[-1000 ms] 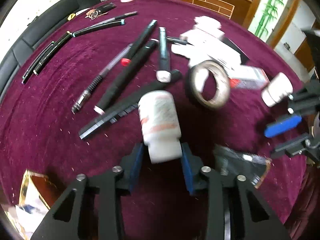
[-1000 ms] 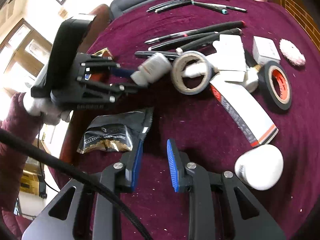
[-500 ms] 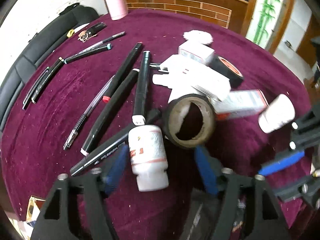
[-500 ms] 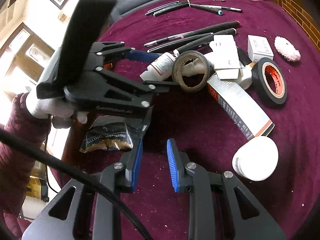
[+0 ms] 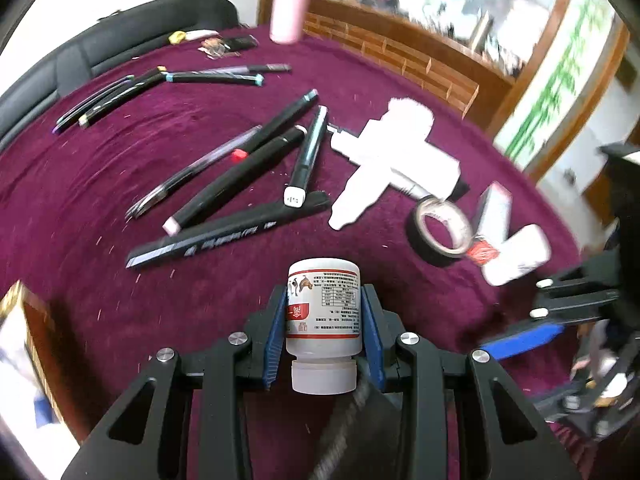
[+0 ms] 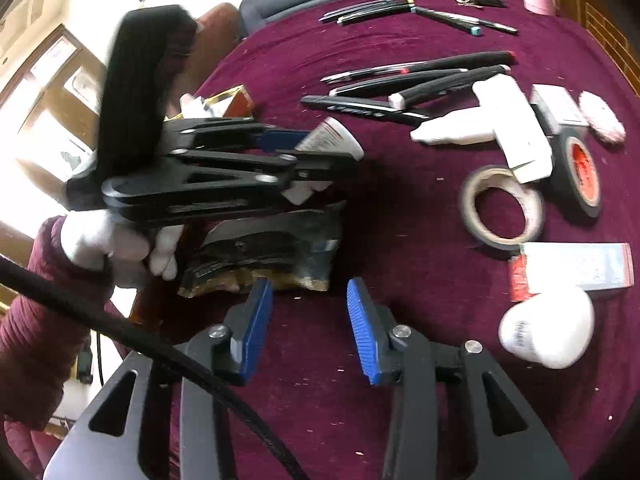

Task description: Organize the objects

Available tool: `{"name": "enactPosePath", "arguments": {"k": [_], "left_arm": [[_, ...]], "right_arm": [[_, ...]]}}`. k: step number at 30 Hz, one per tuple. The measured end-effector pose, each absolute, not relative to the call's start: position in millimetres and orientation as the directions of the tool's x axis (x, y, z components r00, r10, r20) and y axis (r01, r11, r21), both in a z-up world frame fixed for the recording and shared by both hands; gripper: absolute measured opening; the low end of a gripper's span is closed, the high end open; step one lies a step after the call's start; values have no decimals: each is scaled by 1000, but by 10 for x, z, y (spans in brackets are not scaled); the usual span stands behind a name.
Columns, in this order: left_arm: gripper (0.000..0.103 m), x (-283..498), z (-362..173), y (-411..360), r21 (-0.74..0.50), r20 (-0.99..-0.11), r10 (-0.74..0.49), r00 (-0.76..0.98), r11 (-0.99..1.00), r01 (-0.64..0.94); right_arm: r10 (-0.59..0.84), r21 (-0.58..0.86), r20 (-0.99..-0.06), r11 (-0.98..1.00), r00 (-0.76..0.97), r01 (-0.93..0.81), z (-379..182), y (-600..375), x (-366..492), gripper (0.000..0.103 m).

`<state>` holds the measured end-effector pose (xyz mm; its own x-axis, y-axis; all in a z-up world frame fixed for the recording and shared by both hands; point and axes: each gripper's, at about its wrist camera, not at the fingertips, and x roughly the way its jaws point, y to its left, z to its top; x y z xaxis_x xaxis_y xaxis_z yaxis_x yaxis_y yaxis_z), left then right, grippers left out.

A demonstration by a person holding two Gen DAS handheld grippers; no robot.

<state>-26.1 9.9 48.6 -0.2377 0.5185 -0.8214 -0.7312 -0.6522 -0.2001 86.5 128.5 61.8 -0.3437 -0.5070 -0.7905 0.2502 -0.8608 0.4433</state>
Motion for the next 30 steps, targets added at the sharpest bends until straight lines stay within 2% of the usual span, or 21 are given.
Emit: {"name": "enactPosePath", "arguments": {"k": [6, 9, 11, 13, 16, 17, 20, 22, 24, 25, 26, 27, 29, 30], "left_arm": [[30, 115, 877, -530, -301, -712, 619, -331, -695, -653], [30, 284, 1008, -803, -317, -673, 637, -377, -708, -631], [30, 368, 1060, -954, -331, -653, 645, -396, -714, -618], [30, 436, 1083, -1091, -327, -635, 642, -429, -727, -603], [30, 482, 1083, -1273, -346, -614, 647, -452, -735, -583], [30, 488, 1076, -1327, -349, -610, 643, -463, -743, -571], [30, 489, 1043, -1492, -374, -591, 644, -485, -752, -543], [30, 483, 1016, -1597, -394, -580, 648, -495, -754, -526], [30, 479, 988, -1680, -401, -569, 647, -508, -757, -515], [30, 474, 972, -1720, -407, -565, 647, -513, -759, -509], [30, 466, 954, -1757, -412, -562, 645, -519, -761, -500], [30, 461, 940, -1788, -416, -560, 642, -523, -764, -493], [30, 462, 926, -1871, -421, -557, 636, -534, -770, -479], [30, 470, 925, -1917, -421, -555, 632, -541, -775, -472]], "right_arm": [[-539, 506, -801, -842, -261, 185, 411, 1115, 767, 38], [-588, 573, -776, -808, -228, 133, 317, 1014, 695, 38], [-606, 604, -760, -792, -235, 89, 298, 935, 603, 48], [-600, 609, -757, -791, -259, 51, 315, 863, 464, 53], [-548, 573, -788, -820, -281, -7, 342, 746, 290, 54], [-534, 561, -794, -827, -290, -12, 350, 680, 179, 58], [-426, 450, -840, -893, -337, 8, 473, 400, 57, 65], [-357, 373, -864, -928, -355, 24, 495, 189, -49, 67], [-319, 327, -871, -944, -373, 44, 490, 69, -99, 66], [-318, 324, -871, -945, -375, 49, 470, 36, -132, 63], [-331, 337, -867, -940, -372, 52, 455, 34, -152, 56], [-354, 359, -860, -932, -367, 59, 451, 35, -166, 54], [-392, 394, -847, -916, -360, 71, 475, 85, -181, 42], [-415, 415, -839, -906, -352, 79, 488, 106, -182, 39]]}}
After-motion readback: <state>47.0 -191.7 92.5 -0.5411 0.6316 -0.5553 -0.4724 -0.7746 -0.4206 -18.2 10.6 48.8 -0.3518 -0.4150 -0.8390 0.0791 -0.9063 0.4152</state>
